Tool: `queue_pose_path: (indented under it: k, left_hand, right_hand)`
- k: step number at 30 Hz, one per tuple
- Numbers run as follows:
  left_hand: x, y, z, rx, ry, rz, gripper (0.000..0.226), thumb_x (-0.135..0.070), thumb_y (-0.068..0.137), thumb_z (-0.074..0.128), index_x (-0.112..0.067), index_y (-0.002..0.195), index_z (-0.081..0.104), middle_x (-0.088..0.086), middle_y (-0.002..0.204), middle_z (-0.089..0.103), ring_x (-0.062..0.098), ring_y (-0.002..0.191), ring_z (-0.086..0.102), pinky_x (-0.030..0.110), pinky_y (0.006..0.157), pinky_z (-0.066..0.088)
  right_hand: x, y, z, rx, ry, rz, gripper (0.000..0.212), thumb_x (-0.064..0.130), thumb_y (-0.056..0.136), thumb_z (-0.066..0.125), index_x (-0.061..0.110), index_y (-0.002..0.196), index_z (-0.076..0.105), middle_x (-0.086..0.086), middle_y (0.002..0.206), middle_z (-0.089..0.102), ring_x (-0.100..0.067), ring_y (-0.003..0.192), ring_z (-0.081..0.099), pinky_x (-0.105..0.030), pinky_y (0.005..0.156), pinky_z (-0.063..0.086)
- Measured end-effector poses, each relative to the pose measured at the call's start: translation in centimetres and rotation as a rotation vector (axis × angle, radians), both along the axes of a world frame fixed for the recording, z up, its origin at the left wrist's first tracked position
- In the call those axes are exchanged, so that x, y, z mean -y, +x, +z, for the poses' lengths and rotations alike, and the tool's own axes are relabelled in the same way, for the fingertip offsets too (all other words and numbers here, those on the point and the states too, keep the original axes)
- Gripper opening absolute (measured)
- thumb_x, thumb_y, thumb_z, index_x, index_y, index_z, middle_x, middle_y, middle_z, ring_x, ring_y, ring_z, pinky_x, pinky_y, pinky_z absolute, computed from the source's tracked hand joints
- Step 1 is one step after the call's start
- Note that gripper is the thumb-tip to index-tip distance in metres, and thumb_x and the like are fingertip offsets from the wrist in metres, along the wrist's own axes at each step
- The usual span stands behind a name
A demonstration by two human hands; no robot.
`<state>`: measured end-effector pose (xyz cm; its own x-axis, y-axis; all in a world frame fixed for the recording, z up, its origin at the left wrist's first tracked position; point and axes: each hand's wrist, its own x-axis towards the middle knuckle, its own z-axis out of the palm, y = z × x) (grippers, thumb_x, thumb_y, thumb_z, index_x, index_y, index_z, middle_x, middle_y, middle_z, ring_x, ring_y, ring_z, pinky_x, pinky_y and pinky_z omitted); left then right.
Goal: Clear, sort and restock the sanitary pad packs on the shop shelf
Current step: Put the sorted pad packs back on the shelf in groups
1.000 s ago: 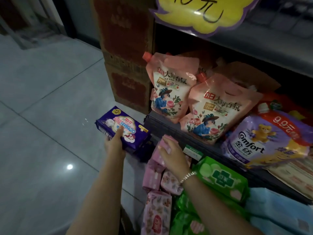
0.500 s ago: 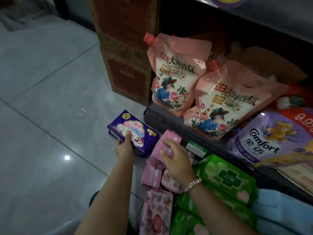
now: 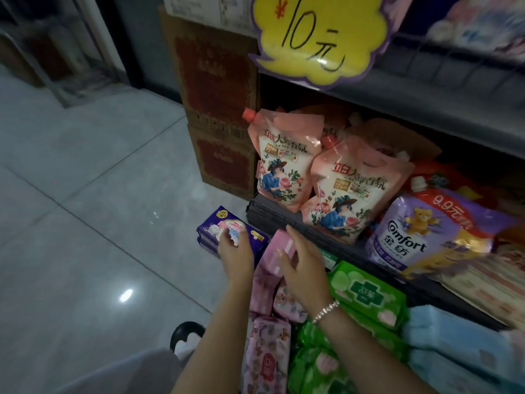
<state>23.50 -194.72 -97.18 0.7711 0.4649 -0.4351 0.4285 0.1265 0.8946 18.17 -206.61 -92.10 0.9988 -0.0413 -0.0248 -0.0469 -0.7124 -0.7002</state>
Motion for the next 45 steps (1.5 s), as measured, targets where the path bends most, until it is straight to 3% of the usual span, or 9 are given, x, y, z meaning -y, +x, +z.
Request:
queue_pose_path:
  k: [6, 9, 14, 19, 24, 29, 34, 40, 45]
  left_hand:
    - [1.7, -3.9, 8.4, 0.343, 0.695, -0.377, 0.053, -0.035, 0.097, 0.046, -0.006, 0.141, 0.043, 0.014, 0.143, 0.045, 0.030, 0.133, 0.039, 0.045, 0.109, 0.036]
    - [2.7, -4.8, 13.5, 0.511, 0.853, -0.428, 0.062, -0.044, 0.092, 0.036, -0.004, 0.138, 0.047, 0.017, 0.139, 0.048, 0.034, 0.129, 0.044, 0.048, 0.105, 0.039]
    - [5.6, -4.4, 22.0, 0.713, 1.002, -0.464, 0.055, -0.036, 0.088, 0.039, -0.001, 0.128, 0.056, 0.021, 0.128, 0.057, 0.040, 0.117, 0.054, 0.050, 0.096, 0.044]
    - [9.1, -2.6, 28.6, 0.809, 1.015, -0.538, 0.054, -0.037, 0.090, 0.042, -0.006, 0.133, 0.053, 0.015, 0.134, 0.053, 0.032, 0.125, 0.047, 0.045, 0.103, 0.037]
    - [13.2, 0.8, 32.4, 0.889, 1.035, -0.625, 0.058, -0.042, 0.094, 0.037, -0.003, 0.136, 0.050, 0.016, 0.138, 0.050, 0.035, 0.128, 0.045, 0.043, 0.106, 0.036]
    - [17.1, 5.6, 34.9, 0.876, 0.989, -0.762, 0.055, -0.031, 0.101, 0.044, -0.013, 0.150, 0.026, 0.005, 0.155, 0.027, 0.021, 0.143, 0.021, 0.029, 0.115, 0.018]
    - [21.2, 10.8, 36.1, 0.791, 0.963, -0.810, 0.068, -0.033, 0.100, 0.043, -0.008, 0.153, 0.009, 0.013, 0.160, 0.005, 0.025, 0.147, 0.005, 0.031, 0.116, 0.012]
    - [24.3, 16.3, 37.2, 0.673, 0.962, -0.785, 0.072, -0.050, 0.096, 0.044, -0.017, 0.153, 0.015, 0.020, 0.157, 0.014, 0.033, 0.146, 0.013, 0.039, 0.118, 0.017]
    - [25.5, 18.4, 37.8, 0.620, 0.842, -0.715, 0.059, -0.057, 0.085, 0.059, -0.023, 0.130, 0.040, 0.013, 0.139, 0.031, 0.036, 0.127, 0.038, 0.045, 0.107, 0.034]
  right_hand:
    - [3.0, -3.1, 5.1, 0.248, -0.294, -0.061, 0.056, 0.033, 0.090, 0.045, 0.017, 0.144, 0.043, -0.002, 0.145, 0.048, -0.022, 0.134, 0.044, -0.040, 0.112, 0.028]
    - [5.2, -3.9, 8.7, 0.367, -0.334, -0.083, 0.052, 0.036, 0.090, 0.042, 0.016, 0.138, 0.051, -0.003, 0.138, 0.056, -0.021, 0.127, 0.049, -0.034, 0.107, 0.029]
    - [9.3, -4.1, 15.8, 0.512, -0.385, -0.094, 0.051, 0.034, 0.087, 0.042, 0.014, 0.132, 0.056, -0.005, 0.131, 0.061, -0.023, 0.119, 0.056, -0.035, 0.101, 0.031]
    - [13.4, -2.0, 22.5, 0.565, -0.483, -0.147, 0.053, 0.036, 0.087, 0.041, 0.013, 0.130, 0.058, -0.005, 0.129, 0.062, -0.023, 0.117, 0.059, -0.034, 0.102, 0.033]
    - [17.5, 1.5, 26.7, 0.549, -0.526, -0.180, 0.056, 0.040, 0.086, 0.040, 0.012, 0.130, 0.058, -0.007, 0.128, 0.063, -0.026, 0.113, 0.063, -0.041, 0.092, 0.050]
    - [21.3, 6.2, 29.4, 0.513, -0.419, -0.256, 0.061, 0.035, 0.097, 0.051, 0.019, 0.151, 0.027, -0.003, 0.157, 0.027, -0.023, 0.143, 0.027, -0.036, 0.113, 0.023]
    - [24.9, 10.5, 30.4, 0.415, -0.338, -0.346, 0.077, 0.045, 0.097, 0.047, 0.016, 0.154, 0.004, -0.014, 0.161, 0.008, -0.029, 0.145, 0.015, -0.035, 0.116, 0.017]
    - [27.7, 14.1, 30.2, 0.346, -0.185, -0.270, 0.071, 0.040, 0.094, 0.056, 0.015, 0.151, 0.024, -0.017, 0.156, 0.018, -0.029, 0.145, 0.018, -0.033, 0.114, 0.022]
    - [28.4, 14.8, 28.6, 0.318, 0.096, -0.241, 0.056, 0.037, 0.084, 0.072, 0.023, 0.130, 0.044, -0.008, 0.133, 0.048, -0.020, 0.116, 0.052, -0.026, 0.097, 0.042]
